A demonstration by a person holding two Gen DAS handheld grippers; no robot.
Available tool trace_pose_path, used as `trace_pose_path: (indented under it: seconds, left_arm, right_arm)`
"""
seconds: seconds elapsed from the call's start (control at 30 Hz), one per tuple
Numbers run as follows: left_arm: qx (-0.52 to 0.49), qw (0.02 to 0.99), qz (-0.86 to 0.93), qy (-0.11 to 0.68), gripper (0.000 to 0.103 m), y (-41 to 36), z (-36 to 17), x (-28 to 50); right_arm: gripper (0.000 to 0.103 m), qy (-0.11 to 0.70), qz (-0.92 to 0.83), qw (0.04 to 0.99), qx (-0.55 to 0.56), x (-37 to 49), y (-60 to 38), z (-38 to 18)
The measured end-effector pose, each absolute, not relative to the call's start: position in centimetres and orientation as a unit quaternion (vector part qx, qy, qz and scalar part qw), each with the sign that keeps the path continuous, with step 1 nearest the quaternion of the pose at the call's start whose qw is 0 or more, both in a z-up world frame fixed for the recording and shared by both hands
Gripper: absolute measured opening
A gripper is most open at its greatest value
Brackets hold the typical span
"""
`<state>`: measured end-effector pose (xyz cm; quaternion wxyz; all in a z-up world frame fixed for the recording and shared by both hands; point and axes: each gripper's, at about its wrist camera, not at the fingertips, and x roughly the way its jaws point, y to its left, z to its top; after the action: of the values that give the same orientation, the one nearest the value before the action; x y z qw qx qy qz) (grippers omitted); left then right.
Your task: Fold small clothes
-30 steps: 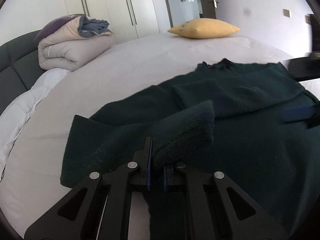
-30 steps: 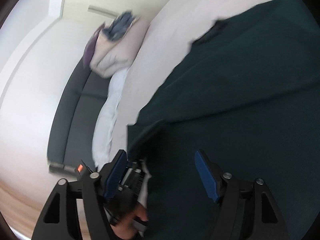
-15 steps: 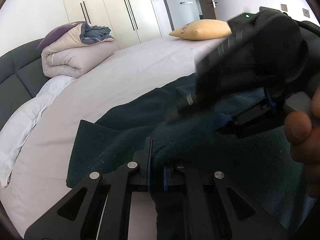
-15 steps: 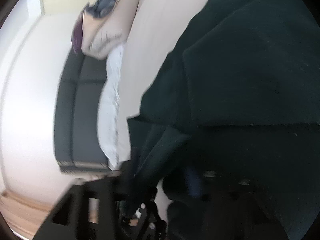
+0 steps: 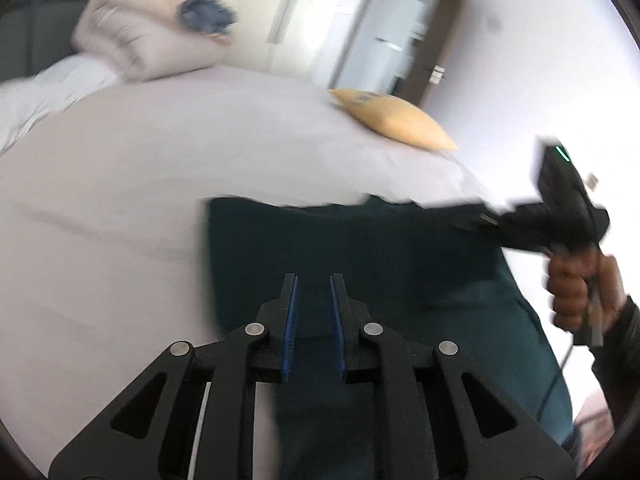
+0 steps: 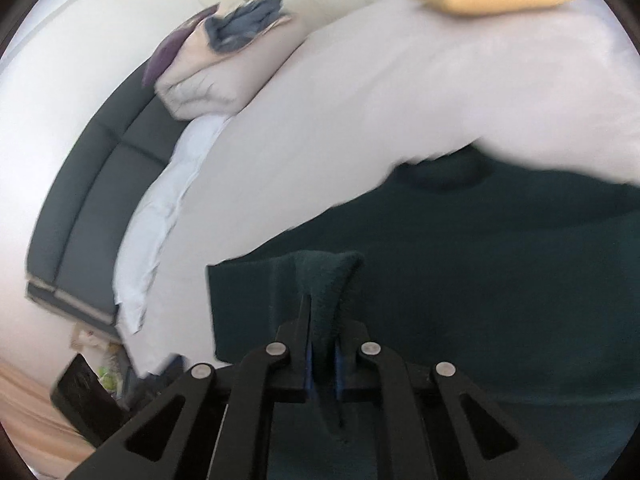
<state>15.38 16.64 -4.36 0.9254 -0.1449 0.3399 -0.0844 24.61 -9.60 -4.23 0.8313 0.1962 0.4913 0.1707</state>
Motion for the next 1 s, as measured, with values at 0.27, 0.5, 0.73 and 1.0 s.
trace_pose_path:
  seconds: [0.27, 0.5, 0.73, 1.0]
  left_arm:
    - [-0.189, 0.911, -0.039, 0.364, 0.015, 21.7, -5.3, 20.4]
    - [-0.141, 0.917, -0.058, 0.369, 0.015, 19.0, -5.0, 24.0]
    - [-0.130, 0.908, -0.067, 0.394, 0.015, 17.5, -6.6, 25.6]
    - [-0.125, 0.905, -0.071, 0.401, 0.015, 16.9, -8.0, 25.1]
  right_arm:
    - [0.009, 0.515, 0.084, 0.828, 0.204, 26.1, -18.2, -7.4]
    - [0.008, 0.525, 0.063, 0.822, 0.210, 26.1, -20.7, -9.4]
    - [0.008, 0.526, 0.052, 0.825, 0.201, 25.9, -21.0, -9.6]
    - [0.008, 0.530, 0.038, 0.823, 0.200, 26.6, -21.6, -10.4]
